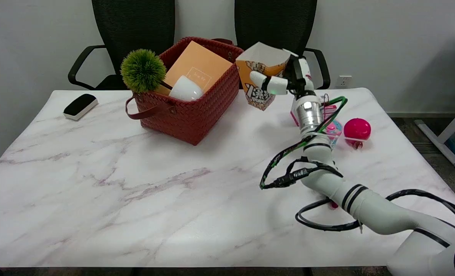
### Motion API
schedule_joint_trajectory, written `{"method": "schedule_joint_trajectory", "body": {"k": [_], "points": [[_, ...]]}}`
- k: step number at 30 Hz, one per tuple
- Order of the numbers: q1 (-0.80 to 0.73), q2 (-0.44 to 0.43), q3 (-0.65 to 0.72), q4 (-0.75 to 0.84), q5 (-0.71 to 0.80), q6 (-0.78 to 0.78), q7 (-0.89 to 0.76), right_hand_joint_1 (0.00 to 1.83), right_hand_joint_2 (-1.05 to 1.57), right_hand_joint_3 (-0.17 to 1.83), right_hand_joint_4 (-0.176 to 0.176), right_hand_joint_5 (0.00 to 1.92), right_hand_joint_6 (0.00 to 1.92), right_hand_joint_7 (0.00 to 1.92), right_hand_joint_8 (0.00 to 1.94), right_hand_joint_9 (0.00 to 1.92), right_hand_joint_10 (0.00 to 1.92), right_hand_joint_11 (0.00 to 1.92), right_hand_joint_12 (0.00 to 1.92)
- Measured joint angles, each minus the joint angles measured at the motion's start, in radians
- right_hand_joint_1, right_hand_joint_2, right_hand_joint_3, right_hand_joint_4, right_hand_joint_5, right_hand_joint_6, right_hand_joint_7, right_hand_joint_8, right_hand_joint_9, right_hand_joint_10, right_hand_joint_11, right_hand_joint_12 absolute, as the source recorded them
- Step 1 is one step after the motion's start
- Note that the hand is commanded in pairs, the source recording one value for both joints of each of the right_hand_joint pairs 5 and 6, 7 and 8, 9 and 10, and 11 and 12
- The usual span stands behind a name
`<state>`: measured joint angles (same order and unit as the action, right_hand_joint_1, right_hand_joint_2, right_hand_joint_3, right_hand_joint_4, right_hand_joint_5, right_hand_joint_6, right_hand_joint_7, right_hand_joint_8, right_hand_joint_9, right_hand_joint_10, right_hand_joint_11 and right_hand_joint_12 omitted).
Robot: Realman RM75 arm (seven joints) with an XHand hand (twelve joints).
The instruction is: Place the popcorn box into the brown storage basket.
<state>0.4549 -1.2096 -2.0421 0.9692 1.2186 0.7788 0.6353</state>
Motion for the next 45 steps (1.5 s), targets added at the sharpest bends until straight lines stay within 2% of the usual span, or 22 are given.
{"method": "schedule_joint_trajectory", "body": {"k": [25, 45], "points": [[0.235, 0.023, 0.0, 0.01, -0.013, -0.213, 0.006, 1.2, 0.46, 0.72, 0.0, 0.73, 0.73, 0.94, 0.94, 0.84, 0.84, 0.54, 0.54], [0.488, -0.093, -0.06, -0.185, -0.086, -0.36, 0.004, 1.22, 0.36, 0.76, 0.0, 0.69, 0.69, 0.91, 0.91, 0.81, 0.81, 0.45, 0.45]]}}
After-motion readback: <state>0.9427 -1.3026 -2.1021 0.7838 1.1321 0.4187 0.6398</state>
